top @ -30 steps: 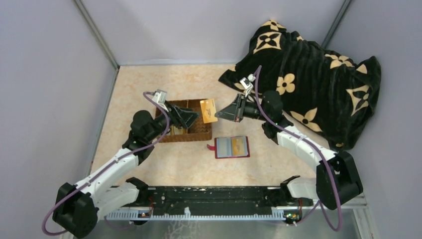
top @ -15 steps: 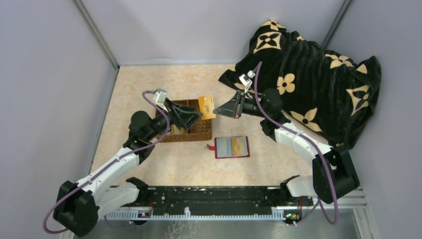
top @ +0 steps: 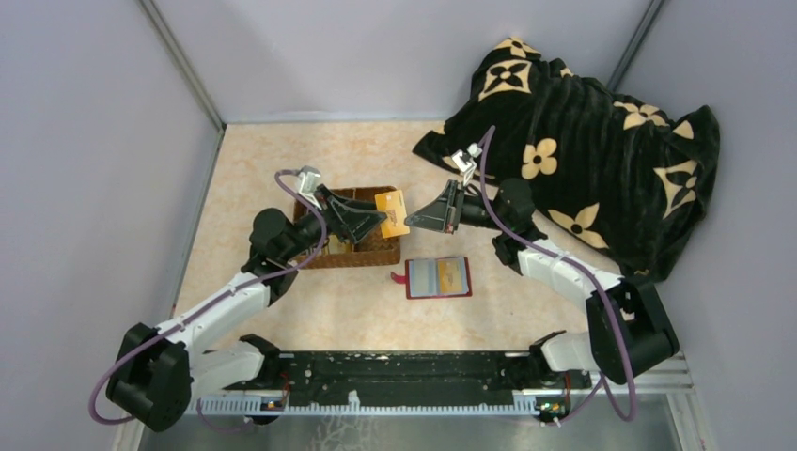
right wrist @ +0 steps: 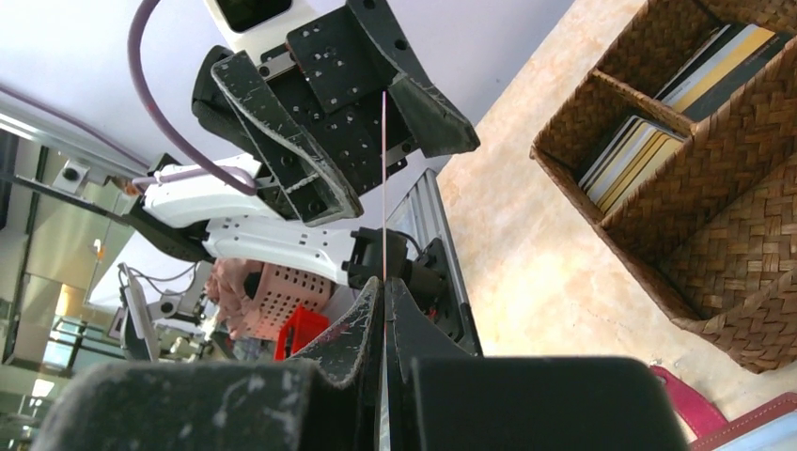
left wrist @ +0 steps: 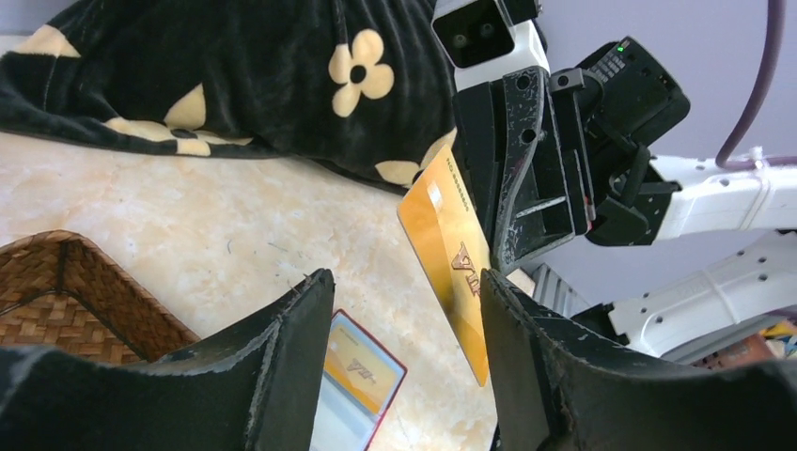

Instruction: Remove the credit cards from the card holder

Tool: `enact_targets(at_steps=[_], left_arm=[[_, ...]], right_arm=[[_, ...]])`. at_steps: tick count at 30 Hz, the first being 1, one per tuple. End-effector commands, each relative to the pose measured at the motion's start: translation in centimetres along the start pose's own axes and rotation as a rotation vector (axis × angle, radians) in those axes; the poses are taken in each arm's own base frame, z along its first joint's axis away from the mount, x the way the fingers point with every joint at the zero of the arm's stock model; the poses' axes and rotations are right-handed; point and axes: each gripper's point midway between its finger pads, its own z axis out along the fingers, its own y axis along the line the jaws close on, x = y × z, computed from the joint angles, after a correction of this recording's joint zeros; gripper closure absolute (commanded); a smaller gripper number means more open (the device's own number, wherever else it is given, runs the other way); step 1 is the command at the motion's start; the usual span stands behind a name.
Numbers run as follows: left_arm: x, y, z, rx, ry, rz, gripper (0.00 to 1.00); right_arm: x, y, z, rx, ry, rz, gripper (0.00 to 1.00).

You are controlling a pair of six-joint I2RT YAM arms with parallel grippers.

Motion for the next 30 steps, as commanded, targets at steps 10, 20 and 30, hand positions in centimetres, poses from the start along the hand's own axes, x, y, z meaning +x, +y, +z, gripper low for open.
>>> enact_targets(at_steps=[10,20,30], left_arm=[[0.5,-1.6,0.4,0.119,0.02,-0.033,0.44],[0.1,-2.4,-0.6,0.112,0.027,0.005,0.69],[0.7,-2.9,-0.8,0.143,0.052,-0.02,0.61]], right_arm=[[-0.1,1.1,-0.3,-0.045,0.005,-0.073,1.0],[-0.5,1.0,-0.1,-0.048,-0.003,-0.07,1.0],[-0.6,1.7,-0.2,-0.06,-0.008,-0.077,1.0]])
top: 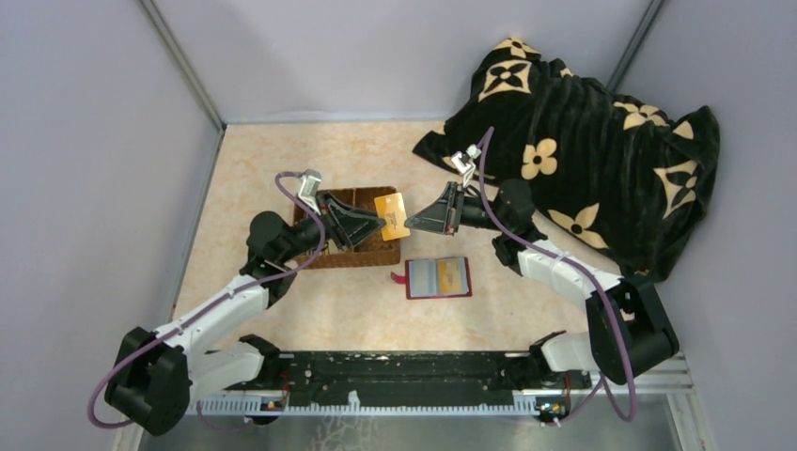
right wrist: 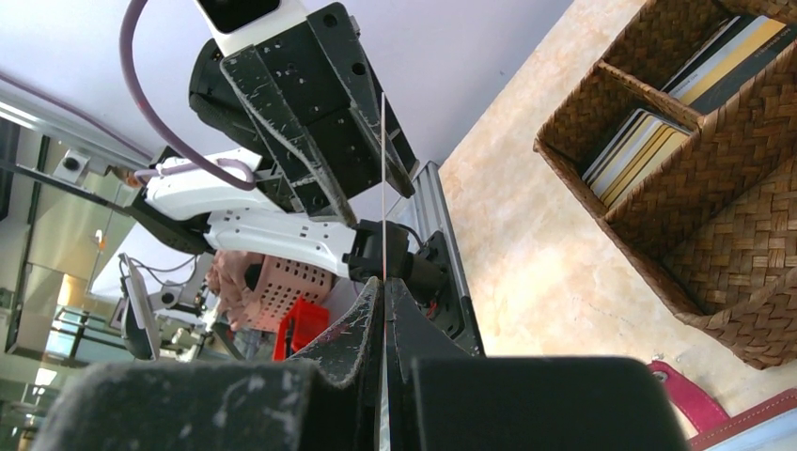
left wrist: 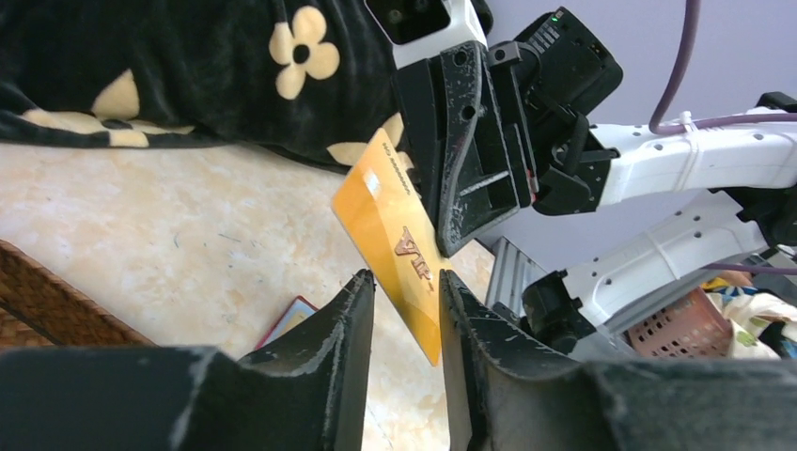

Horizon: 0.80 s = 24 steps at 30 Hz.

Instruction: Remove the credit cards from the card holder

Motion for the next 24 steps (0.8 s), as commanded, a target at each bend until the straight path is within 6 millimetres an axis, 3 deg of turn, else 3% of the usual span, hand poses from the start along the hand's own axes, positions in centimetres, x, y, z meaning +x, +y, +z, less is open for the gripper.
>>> enact_targets(at_steps=[1,20,24], left_arm=[[0.15,-0.81,-0.11,0.047,0.011,0.004,0.6],[0.43,-1.0,0.49,0.097,0.007,-0.031,0.7],[0.21,-1.0,0.38,0.09,-0.007,-0.029,0.87]], right_arm=[[-1.23,1.87,-0.06,-0.053,-0.028,-0.085,1.0],[-0.63,1.45,-0.15,-0.054,-0.012,-0.069,1.0],[-0.63,1.47,-0.15,-0.054,-0.011,-0.07,1.0]])
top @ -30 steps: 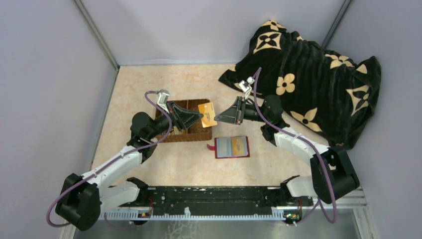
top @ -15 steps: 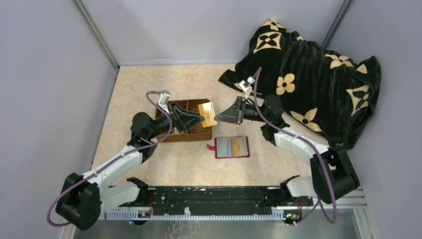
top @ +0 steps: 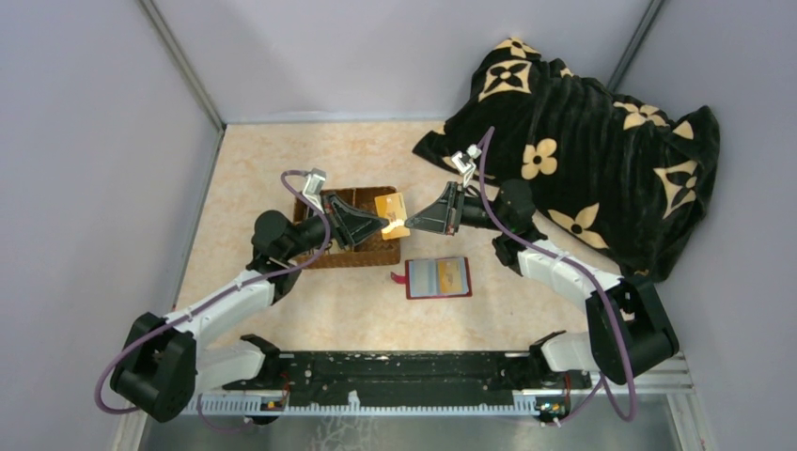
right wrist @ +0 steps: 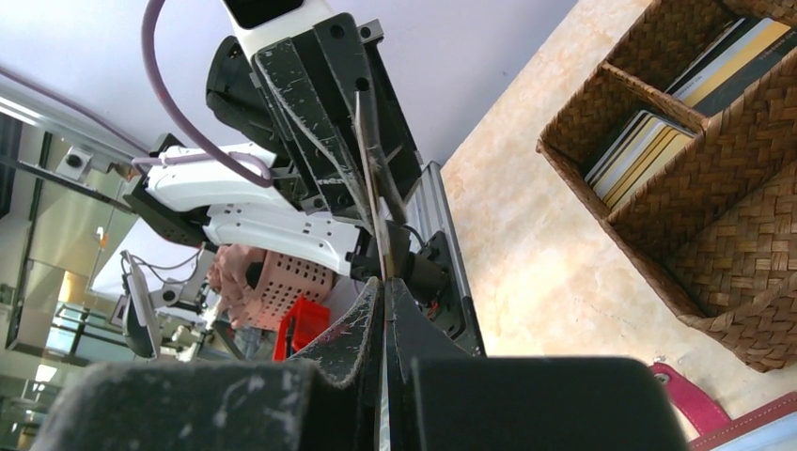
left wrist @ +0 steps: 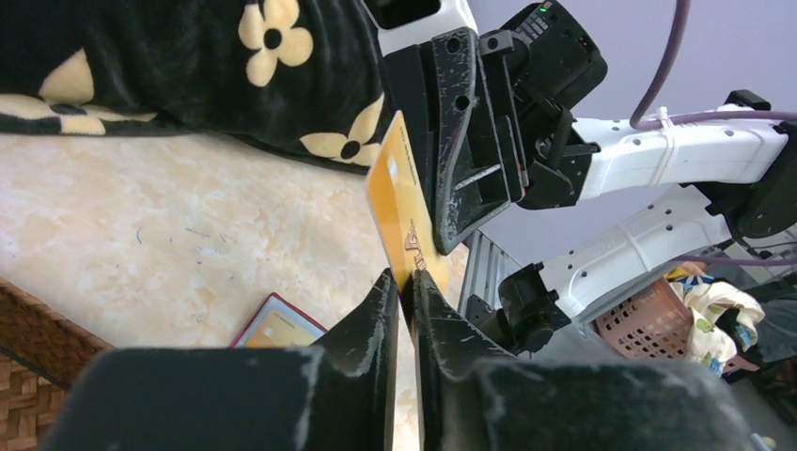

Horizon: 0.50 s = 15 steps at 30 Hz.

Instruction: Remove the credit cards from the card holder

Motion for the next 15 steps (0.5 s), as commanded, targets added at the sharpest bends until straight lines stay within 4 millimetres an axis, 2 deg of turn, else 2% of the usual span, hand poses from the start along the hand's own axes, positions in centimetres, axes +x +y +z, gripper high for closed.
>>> enact_targets(at_steps=[1,4,10,11,14,15], left_arm=[[-0.8,-1.2,-0.2,0.045,-0.037,0.036,0.92],[-1.1,-1.2,-0.4,0.035,-0.05,0.045,1.0],[-1.7,-0.1,-0.5,-0.064,-0.045,0.049,1.0],[-1.7,0.5,-0.5,-0.101,-0.043,0.039,1.0],[-2.4,1.3,-0.8,-0.197,-0.039,0.024,1.0],[-2.6,1.4,-1.0,-0.229,-0.031,0.02,1.0]], right_arm=[[-0.6,1.2,-0.1,-0.045,-0.012,-0.067,1.0],[-0.5,1.0,-0.1,-0.039,-0.011,-0.065,1.0],[-0.4,0.8,-0.1,-0.035,-0.008,-0.058,1.0],[-0.4,0.8,-0.1,-0.036,-0.008,-0.061,0.94],[-0.8,0.2,-0.1,0.015,-0.022,-0.069,0.58],[-1.0,0.2,-0.2,0.035,-0.031,-0.074,0.52]])
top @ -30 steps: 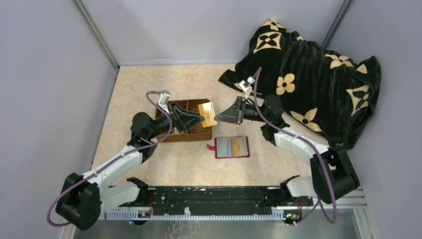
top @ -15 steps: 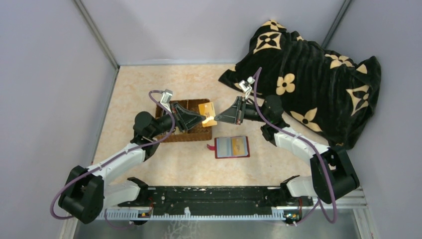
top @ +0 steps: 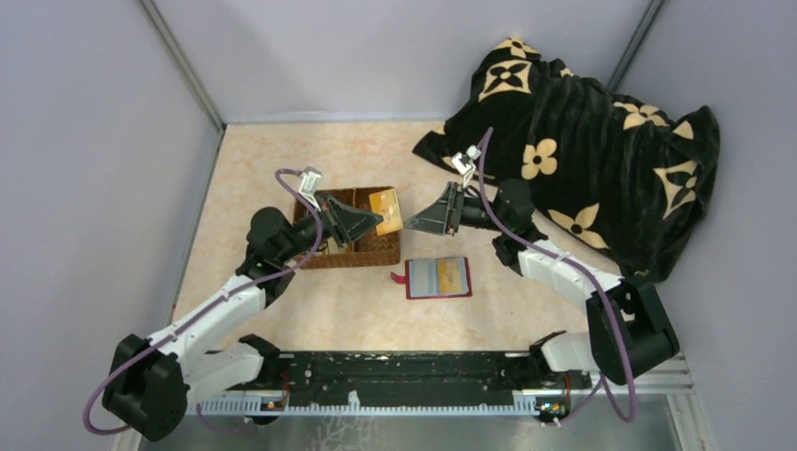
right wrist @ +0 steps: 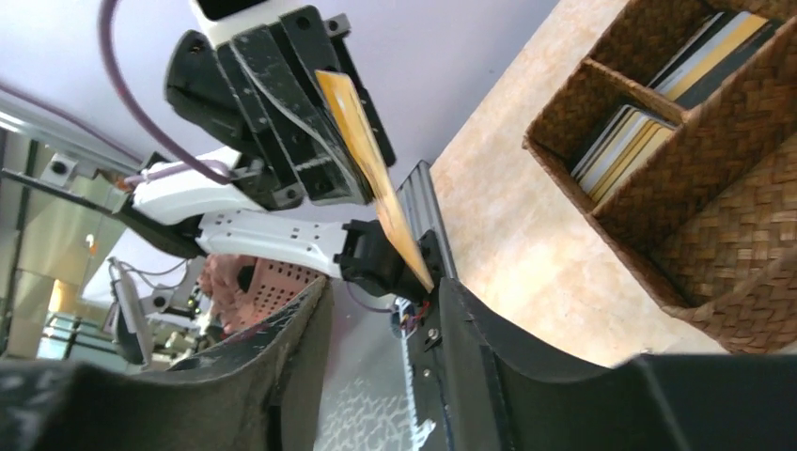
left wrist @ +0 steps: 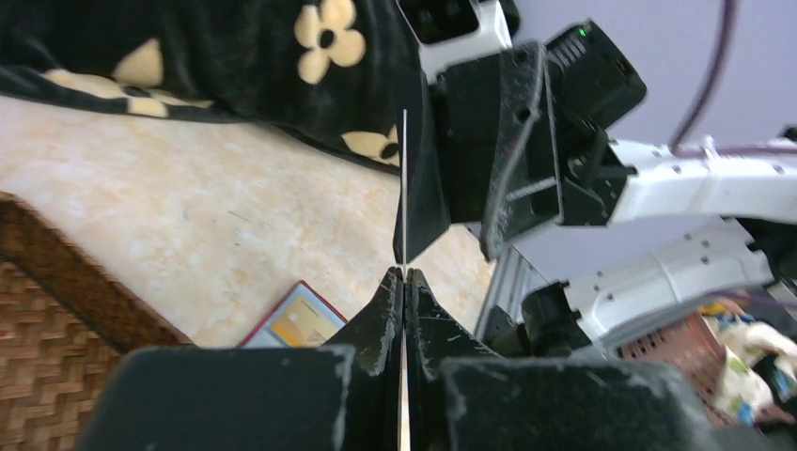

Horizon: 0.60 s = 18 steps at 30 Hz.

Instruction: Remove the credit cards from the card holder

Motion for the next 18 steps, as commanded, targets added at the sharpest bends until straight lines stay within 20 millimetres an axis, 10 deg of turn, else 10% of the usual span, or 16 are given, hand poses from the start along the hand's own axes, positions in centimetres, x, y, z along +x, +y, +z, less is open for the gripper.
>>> enact_targets(at_steps=[1,10,18], left_arm=[[-2.2,1.1,-0.5,-0.163,-0.01,0.019,1.0],[-4.3,2.7,-3.9,-0.511,0.032,-0.039,1.0],[-4.9,6.9,-2.6,-0.711,0.195,0.005,1.0]], right_arm=[[-1.2,0.5,-0.3,0.04,-0.039,-0.095,0.47],[-3.9,-0.9,-1.9,0.313,-0.082,-0.286,0.42],[-10.1,-3.8,1.5,0.386,-0.077,-0.209,0.42]])
